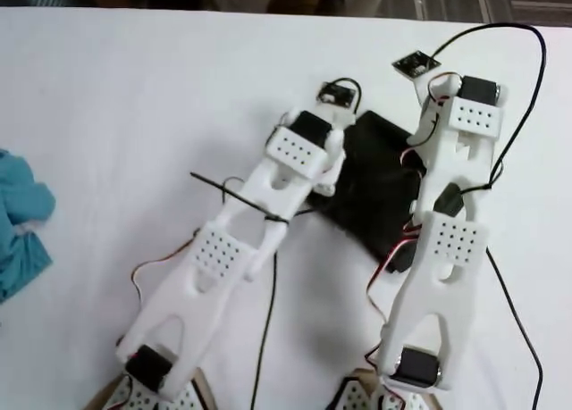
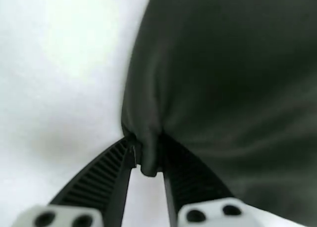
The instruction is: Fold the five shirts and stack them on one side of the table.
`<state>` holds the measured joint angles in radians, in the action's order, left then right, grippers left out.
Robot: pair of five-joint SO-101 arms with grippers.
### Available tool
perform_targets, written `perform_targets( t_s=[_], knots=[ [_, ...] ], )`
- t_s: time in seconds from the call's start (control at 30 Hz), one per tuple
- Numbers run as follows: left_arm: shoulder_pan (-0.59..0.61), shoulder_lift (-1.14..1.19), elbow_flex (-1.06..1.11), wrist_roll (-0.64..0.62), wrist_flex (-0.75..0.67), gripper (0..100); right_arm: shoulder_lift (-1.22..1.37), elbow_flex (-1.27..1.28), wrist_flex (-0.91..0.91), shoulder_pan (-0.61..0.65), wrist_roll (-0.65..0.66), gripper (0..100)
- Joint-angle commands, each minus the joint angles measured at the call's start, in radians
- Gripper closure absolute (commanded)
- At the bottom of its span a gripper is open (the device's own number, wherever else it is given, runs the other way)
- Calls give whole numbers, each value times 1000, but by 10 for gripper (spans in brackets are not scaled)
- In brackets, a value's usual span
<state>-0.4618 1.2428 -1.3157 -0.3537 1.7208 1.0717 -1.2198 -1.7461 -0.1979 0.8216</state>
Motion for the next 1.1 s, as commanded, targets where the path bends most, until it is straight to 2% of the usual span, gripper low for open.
perform_targets(
  t_s=[0.0,0.27,0.37,0.57,0.8,1.07],
  knots=[
    [17,5,-1,48,20,979,-87,-8,-15,-28,6,978],
    [21,-64,-58,255,15,979,-101,-17,-15,-150,9,978],
    [12,-83,-142,382,2,979,-139,-17,-15,-180,41,978],
    [-37,-84,-266,535,-29,979,-263,-8,-15,-259,41,978],
    [-110,-95,-200,551,-238,980,-300,-8,-15,-348,41,978],
    [-153,-95,-140,580,-292,980,-297,-6,-15,-429,6,978]
  ],
)
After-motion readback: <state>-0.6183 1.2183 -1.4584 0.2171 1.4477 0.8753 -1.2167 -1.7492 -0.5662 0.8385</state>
